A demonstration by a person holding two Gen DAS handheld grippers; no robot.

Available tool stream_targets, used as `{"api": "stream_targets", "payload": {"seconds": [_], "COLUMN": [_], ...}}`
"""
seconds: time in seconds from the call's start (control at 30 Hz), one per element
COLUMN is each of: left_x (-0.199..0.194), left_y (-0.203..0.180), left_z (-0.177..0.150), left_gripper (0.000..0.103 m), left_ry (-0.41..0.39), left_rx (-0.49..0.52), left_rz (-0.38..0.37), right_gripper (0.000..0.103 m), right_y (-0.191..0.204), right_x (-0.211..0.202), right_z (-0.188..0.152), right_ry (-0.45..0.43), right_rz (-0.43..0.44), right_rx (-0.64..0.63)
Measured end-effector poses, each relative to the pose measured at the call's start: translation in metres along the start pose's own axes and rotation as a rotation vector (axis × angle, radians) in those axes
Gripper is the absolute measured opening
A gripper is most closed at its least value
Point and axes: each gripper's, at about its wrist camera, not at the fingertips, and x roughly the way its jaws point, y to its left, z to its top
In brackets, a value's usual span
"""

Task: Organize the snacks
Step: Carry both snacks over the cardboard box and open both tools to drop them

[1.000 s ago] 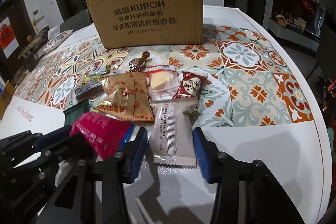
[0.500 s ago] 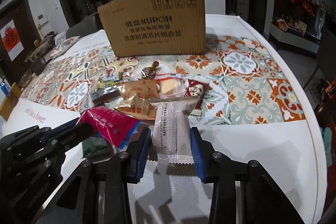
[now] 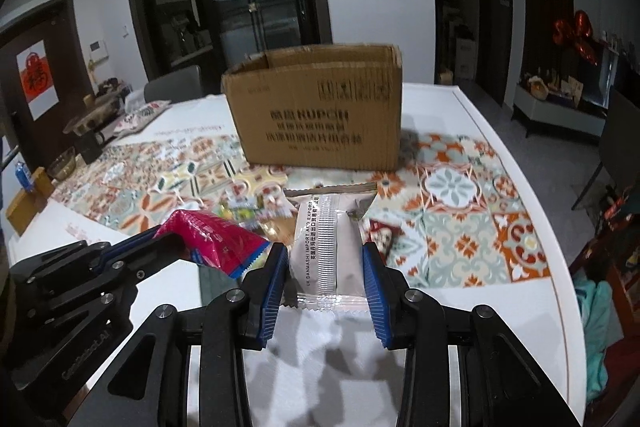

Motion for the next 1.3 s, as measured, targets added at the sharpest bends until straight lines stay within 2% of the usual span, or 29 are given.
{"api": "stream_targets", "payload": {"seconds": [0.27,0.47,0.77,1.3], "left_x": [-0.012,-0.01,0.018,0.065], "left_y": [0.0,0.005,0.019,0.034], "left_z": [0.032,0.063,0.103,0.187], "left_gripper": [0.01,0.01,0.01,0.01], "left_ry": [-0.086,-0.127,-0.119,-0.106], "left_rx": [0.055,0.059,0.052,0.082], "left_rz": [0.031,0.026,0.037,0.072], "right_gripper": [0.039,0.039,0.039,0.039], "right_y": [0.008,0.008,-0.005,-0.019], "right_x": [-0.013,-0.006,0.028,0.07], "right_z": [0.032,0.059,0.1,0.187], "right_ry": [-0.072,-0.095,-0.058,-0.016], "right_rz": [0.012,0.015,0.047,0.043], "right_rx": [-0.027,-0.05,-0.014,-0.02]}}
